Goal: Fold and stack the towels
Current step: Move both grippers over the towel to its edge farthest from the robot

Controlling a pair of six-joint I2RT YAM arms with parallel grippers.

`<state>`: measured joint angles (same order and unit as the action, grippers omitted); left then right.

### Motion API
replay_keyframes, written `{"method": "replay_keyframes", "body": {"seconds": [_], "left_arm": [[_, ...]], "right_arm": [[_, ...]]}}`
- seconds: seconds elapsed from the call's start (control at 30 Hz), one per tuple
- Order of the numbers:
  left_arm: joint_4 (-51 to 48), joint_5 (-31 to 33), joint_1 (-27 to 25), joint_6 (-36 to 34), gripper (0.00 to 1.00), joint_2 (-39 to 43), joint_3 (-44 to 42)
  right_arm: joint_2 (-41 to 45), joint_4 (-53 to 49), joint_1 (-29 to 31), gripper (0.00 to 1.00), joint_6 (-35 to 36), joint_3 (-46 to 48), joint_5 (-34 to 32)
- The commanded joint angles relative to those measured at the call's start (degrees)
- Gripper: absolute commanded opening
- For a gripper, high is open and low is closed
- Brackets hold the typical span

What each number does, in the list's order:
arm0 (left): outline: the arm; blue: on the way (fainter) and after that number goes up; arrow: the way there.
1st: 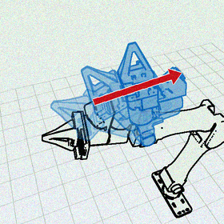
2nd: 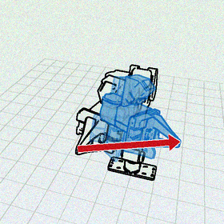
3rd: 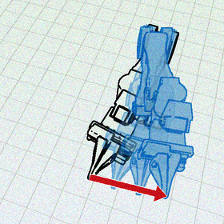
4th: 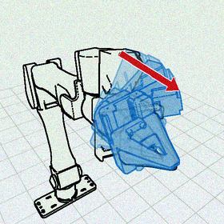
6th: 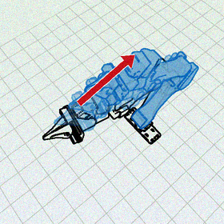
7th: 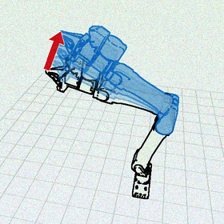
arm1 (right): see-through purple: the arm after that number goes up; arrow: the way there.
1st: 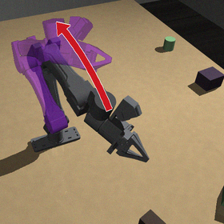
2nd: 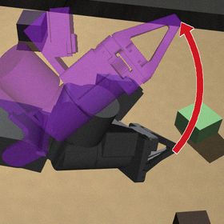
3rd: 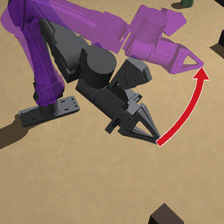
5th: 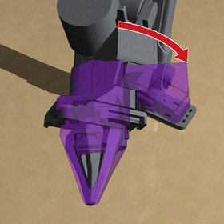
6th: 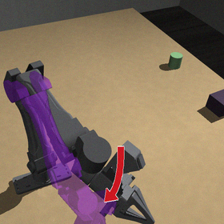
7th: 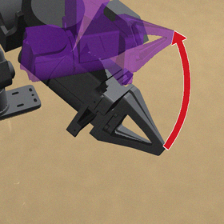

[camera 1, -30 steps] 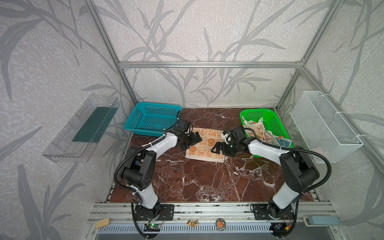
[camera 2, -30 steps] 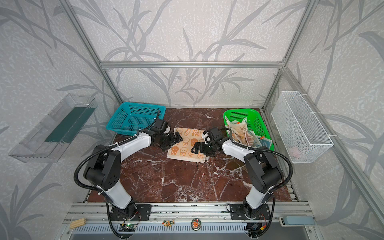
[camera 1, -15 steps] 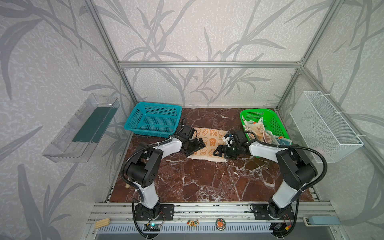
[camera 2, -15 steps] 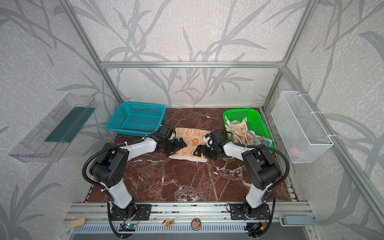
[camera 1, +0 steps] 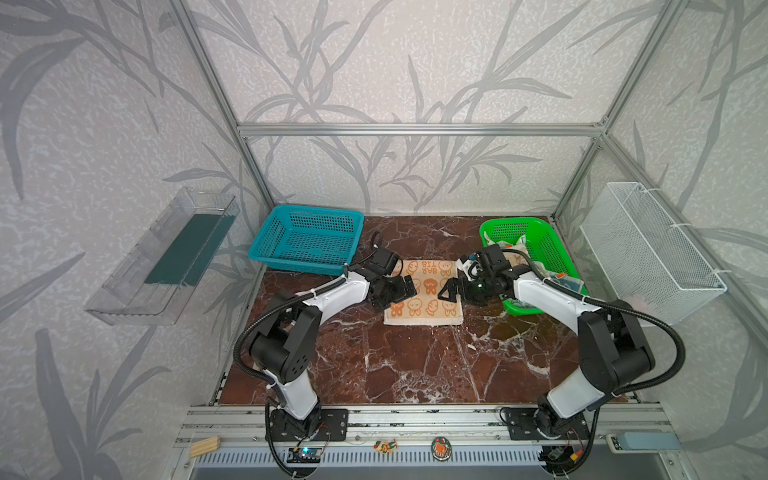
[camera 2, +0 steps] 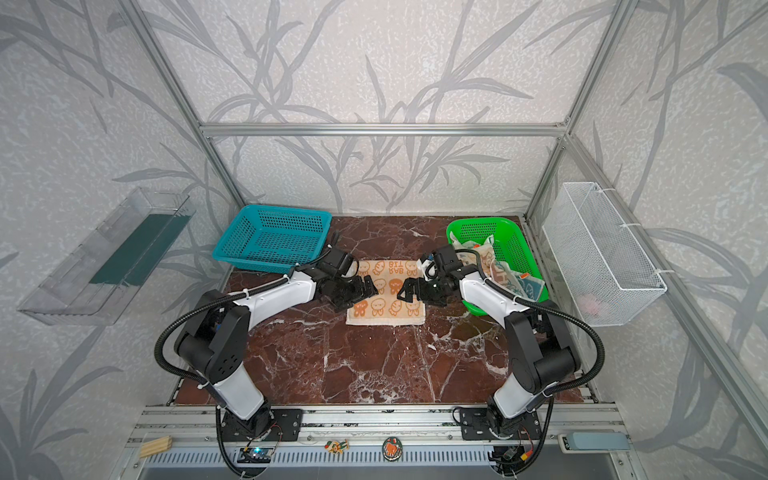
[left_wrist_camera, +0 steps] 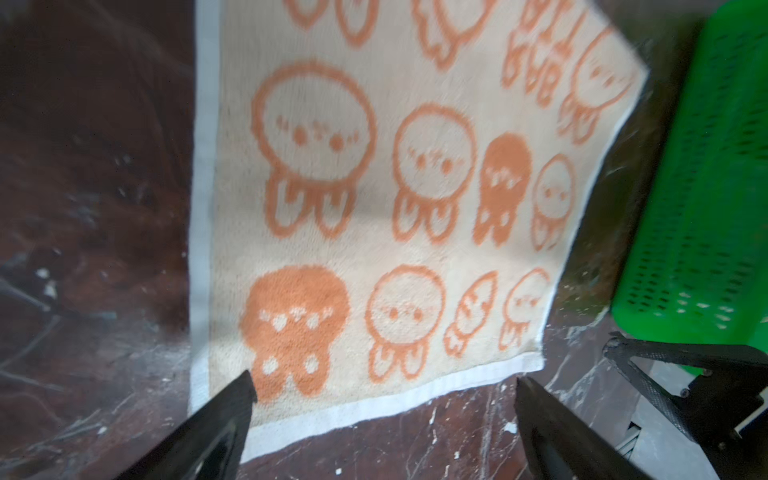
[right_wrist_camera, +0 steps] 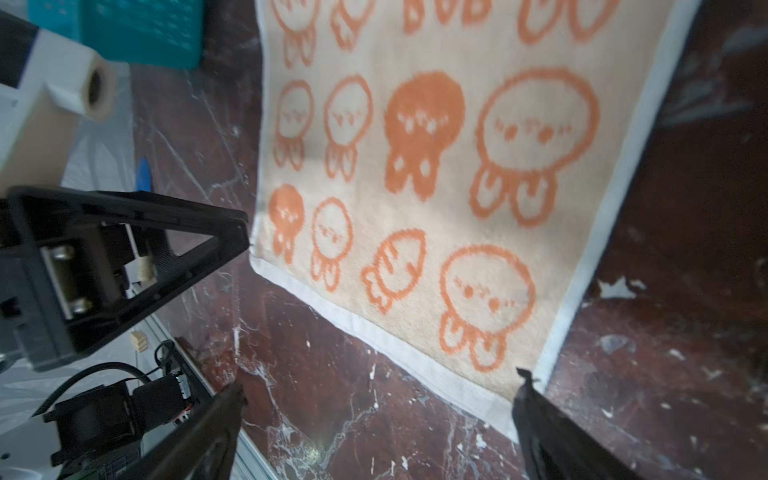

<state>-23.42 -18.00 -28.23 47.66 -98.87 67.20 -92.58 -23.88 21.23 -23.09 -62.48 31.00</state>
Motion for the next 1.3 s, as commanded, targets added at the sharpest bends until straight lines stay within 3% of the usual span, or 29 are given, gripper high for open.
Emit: {"method": "replay_keyframes", "body": {"seconds": [0.0,0.17,0.43,0.87,1.27], "left_arm": [[-1.6,1.2,2.0,-2.1,0.99,1.4,7.8],[-2.2,-6.0,7.0,0.2,0.99,-8.9,20.8],[-3.1,-7.2,7.8,2.1,0.99,-21.4,33.7],[0.3,-7.5,9.5,2.5,0.99,-28.7,32.2],[1.9,-6.2,11.9,0.5,0.99,-29.6,25.9]], "right_arm": [[-0.2,-0.2,-0.6,0.99,-1.8,-6.3,-0.2],[-11.1,1.9,-2.5,0.99,-6.4,-18.0,-0.3],[-26.6,1.3,-3.1,0.99,-9.2,-33.8,-0.4],[-37.4,8.4,-4.5,0.99,-13.0,-35.9,4.6],[-38.7,6.3,-7.6,0.99,-9.6,-33.9,4.9]]}}
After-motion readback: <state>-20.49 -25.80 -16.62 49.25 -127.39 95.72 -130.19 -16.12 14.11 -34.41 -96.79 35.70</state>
